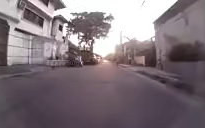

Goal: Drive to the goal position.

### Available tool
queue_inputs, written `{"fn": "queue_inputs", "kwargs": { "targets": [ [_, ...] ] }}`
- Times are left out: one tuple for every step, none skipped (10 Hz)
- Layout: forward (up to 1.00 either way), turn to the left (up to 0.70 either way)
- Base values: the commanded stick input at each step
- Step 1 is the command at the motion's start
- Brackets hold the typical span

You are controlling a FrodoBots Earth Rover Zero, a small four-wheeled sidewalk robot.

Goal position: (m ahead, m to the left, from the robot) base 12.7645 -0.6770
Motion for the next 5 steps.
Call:
{"fn": "queue_inputs", "kwargs": {
  "targets": [
    [1.0,0.0],
    [1.0,-0.07],
    [1.0,-0.2],
    [1.0,-0.32],
    [1.0,-0.4]
  ]
}}
